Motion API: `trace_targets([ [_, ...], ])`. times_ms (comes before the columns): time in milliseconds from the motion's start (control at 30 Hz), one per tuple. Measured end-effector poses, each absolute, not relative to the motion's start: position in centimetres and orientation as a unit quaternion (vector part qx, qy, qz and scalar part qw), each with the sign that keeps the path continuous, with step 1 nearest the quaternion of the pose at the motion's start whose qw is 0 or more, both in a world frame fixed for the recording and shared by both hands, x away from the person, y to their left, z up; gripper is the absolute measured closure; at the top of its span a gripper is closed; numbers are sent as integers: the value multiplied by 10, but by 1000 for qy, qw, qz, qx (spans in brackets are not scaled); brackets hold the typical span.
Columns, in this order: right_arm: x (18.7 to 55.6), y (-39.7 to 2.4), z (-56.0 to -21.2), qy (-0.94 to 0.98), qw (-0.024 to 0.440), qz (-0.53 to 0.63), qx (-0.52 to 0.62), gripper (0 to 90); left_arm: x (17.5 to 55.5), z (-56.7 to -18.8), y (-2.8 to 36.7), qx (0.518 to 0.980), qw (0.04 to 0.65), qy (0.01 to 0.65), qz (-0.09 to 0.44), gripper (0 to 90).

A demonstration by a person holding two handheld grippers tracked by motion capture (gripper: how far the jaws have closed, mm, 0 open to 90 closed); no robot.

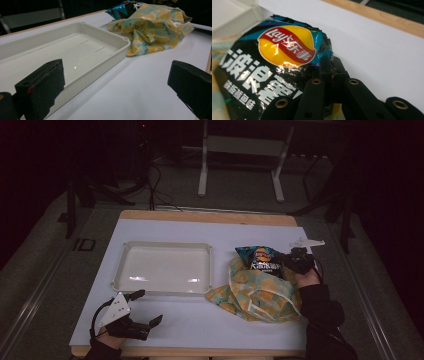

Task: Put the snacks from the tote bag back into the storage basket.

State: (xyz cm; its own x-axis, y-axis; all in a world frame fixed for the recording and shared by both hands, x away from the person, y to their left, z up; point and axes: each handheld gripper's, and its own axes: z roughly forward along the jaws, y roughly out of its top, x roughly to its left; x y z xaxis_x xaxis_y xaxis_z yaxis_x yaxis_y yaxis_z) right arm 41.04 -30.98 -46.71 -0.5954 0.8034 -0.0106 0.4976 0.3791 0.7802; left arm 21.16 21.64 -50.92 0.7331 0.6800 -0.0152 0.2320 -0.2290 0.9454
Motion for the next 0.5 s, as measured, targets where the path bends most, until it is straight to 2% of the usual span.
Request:
trace_targets([
  [500,390,-304,-420,797,218,433,360,900,212,-509,217,755,544,302,207,13],
])
